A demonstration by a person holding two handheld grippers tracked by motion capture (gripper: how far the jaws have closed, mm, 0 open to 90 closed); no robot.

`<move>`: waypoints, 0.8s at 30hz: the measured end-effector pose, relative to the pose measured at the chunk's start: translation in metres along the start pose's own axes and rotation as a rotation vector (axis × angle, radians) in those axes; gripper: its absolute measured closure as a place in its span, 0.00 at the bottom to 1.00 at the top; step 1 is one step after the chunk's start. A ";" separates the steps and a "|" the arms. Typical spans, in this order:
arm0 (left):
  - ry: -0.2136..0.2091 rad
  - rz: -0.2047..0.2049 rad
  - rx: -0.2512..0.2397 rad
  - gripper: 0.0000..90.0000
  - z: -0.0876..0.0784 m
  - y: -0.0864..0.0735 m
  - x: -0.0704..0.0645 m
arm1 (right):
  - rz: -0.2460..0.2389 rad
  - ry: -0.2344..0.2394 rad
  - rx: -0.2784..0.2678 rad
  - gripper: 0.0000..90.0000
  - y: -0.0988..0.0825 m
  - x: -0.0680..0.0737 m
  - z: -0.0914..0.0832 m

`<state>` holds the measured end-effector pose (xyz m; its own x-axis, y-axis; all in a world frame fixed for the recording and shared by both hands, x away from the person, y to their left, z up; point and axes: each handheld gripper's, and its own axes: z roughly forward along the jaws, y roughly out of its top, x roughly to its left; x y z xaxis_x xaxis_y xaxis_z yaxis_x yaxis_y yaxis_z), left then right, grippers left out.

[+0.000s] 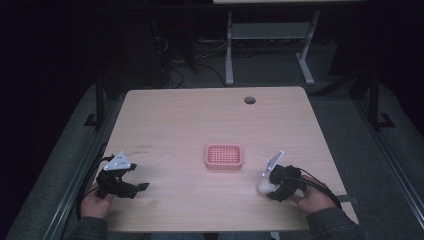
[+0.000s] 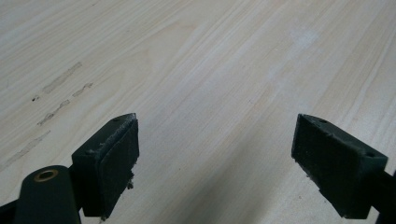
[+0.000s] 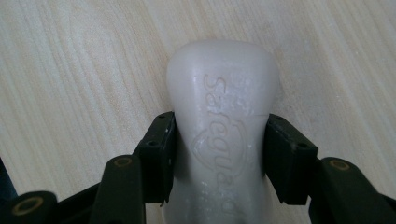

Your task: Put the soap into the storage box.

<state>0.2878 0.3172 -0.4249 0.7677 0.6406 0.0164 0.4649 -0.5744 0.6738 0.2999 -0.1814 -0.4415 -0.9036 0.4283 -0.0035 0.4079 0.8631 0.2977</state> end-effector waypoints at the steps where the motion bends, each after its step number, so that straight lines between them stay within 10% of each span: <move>1: -0.001 0.006 0.003 0.17 0.000 0.000 0.000 | 0.002 0.002 -0.001 0.53 0.000 0.000 0.000; 24: -0.001 0.012 0.002 0.17 -0.001 0.001 -0.001 | -0.036 -0.002 -0.018 0.55 0.000 -0.001 0.000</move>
<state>0.2874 0.3168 -0.4240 0.7734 0.6335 0.0238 0.4567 -0.5828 0.6722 0.3005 -0.1822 -0.4414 -0.9175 0.3973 -0.0164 0.3725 0.8733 0.3141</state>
